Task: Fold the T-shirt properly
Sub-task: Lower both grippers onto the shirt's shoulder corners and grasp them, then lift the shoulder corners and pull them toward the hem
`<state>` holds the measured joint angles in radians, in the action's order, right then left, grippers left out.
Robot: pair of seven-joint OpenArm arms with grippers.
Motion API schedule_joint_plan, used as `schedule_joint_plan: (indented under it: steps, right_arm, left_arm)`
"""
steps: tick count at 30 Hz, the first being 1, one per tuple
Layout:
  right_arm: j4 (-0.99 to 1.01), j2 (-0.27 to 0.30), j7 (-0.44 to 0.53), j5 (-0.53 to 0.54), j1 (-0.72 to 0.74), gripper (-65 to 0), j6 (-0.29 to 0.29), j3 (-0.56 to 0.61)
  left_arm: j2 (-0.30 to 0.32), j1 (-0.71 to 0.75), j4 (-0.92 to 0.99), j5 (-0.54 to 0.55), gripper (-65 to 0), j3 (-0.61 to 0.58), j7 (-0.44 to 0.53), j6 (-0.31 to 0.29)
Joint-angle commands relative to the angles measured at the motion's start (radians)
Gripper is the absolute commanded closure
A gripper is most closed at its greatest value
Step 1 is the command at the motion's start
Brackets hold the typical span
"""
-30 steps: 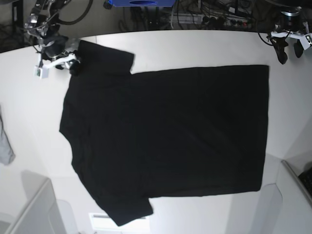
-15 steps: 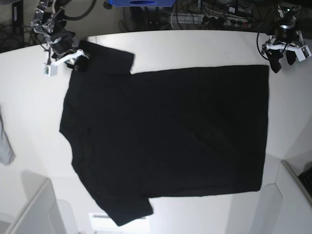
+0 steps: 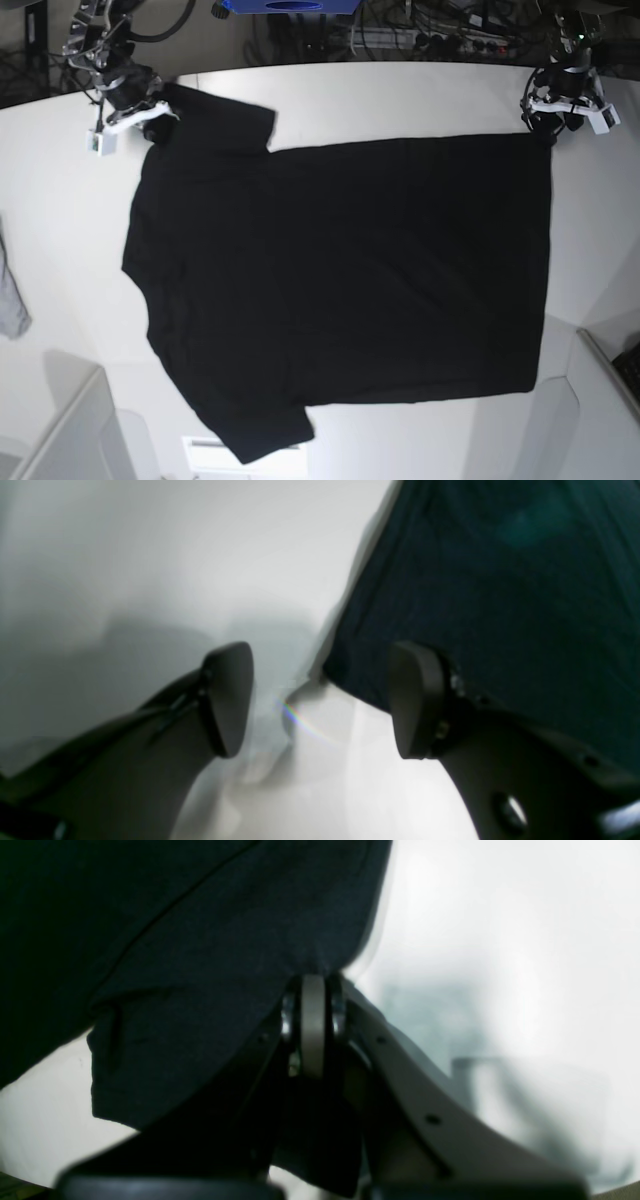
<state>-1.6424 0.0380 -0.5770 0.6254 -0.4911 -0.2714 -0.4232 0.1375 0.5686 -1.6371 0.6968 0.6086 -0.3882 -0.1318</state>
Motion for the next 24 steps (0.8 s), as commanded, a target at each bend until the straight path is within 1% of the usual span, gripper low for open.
schedule_joint_plan:
  steps: [1,10,14,18,19,20,21,24]
  right_arm:
    - [0.009,0.0,-0.071,-0.043,-0.013,0.0,0.014,0.002]
    - [0.006,0.0,-0.071,-0.043,-0.014,0.0,0.014,0.004]
    - [0.005,0.0,-0.071,-0.043,-0.016,0.0,0.014,0.001]
    - [0.003,0.0,-0.07,-0.043,-0.017,0.0,0.014,0.001]
    - [0.003,0.001,-0.068,-0.043,-0.019,0.0,0.014,0.001]
    - [0.003,0.001,-0.068,-0.043,-0.019,0.0,0.014,-0.001]
    - [0.003,0.001,-0.067,-0.043,-0.019,0.0,0.014,-0.001]
    - [0.003,0.001,-0.067,-0.043,-0.019,0.0,0.014,-0.001]
  left_arm:
    - [0.007,0.0,-0.001,0.007,-41.0,0.009,0.015,-0.006]
    - [0.006,-0.046,0.036,0.008,-41.0,-0.005,0.015,-0.006]
    - [0.012,-0.049,0.039,0.008,-41.0,-0.065,0.015,-0.006]
    - [0.006,-0.061,0.039,0.008,-40.6,-0.08,0.015,-0.006]
    - [0.006,-0.066,0.041,0.008,-38.8,-0.08,0.015,-0.006]
    - [0.006,-0.068,0.045,0.008,-35.4,-0.082,0.015,-0.006]
    - [0.006,-0.069,0.051,0.008,-30.6,-0.082,0.015,-0.006]
    - [0.009,-0.077,0.061,0.007,-11.8,-0.082,0.015,-0.006]
